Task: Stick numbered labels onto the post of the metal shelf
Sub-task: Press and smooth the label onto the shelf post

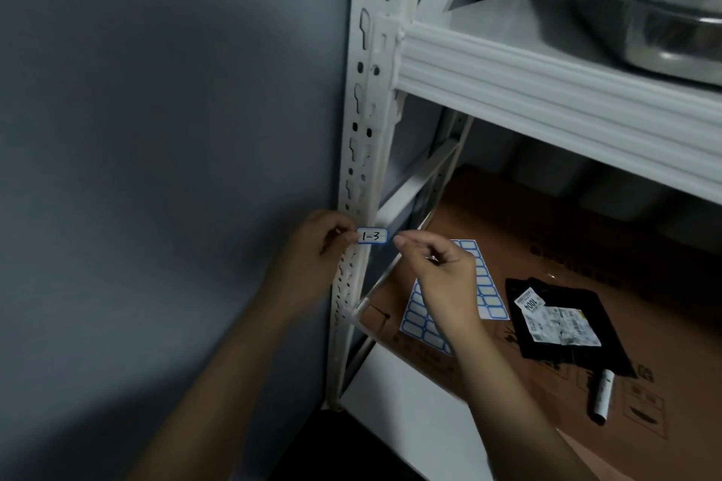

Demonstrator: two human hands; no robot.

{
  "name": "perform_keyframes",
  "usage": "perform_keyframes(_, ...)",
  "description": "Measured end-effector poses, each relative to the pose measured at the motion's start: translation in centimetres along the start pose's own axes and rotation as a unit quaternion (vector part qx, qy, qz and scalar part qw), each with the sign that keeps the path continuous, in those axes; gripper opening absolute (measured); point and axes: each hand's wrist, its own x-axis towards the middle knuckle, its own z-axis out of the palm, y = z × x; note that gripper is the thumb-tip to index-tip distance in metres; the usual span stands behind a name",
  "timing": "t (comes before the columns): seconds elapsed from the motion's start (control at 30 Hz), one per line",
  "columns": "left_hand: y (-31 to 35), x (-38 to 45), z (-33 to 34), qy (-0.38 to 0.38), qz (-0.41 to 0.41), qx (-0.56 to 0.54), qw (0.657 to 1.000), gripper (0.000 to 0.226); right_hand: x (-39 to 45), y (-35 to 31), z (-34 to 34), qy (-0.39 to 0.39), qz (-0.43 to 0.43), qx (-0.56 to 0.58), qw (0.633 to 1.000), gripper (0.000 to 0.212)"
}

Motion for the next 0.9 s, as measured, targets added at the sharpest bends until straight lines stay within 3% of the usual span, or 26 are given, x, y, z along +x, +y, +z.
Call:
perform_keyframes(0.4,0.7,1.4,-3.4,0.023,0.072,0.065,0.995,0.008,0.0,-2.1,4.3,0.026,0.001,0.056,0.998,0.012)
perform_keyframes(0.7,1.1,1.8,-3.2,0.037,0.062,0.003,0.997,0.014,0.0,-2.7,5.2,0.055,-0.016,0.064,0.996,0.007)
perform_keyframes(0.9,1.1,2.0,-2.8,0.034,0.066,0.023,0.997,0.013,0.3,-2.5,5.5,0.064,-0.01,0.058,0.996,0.008)
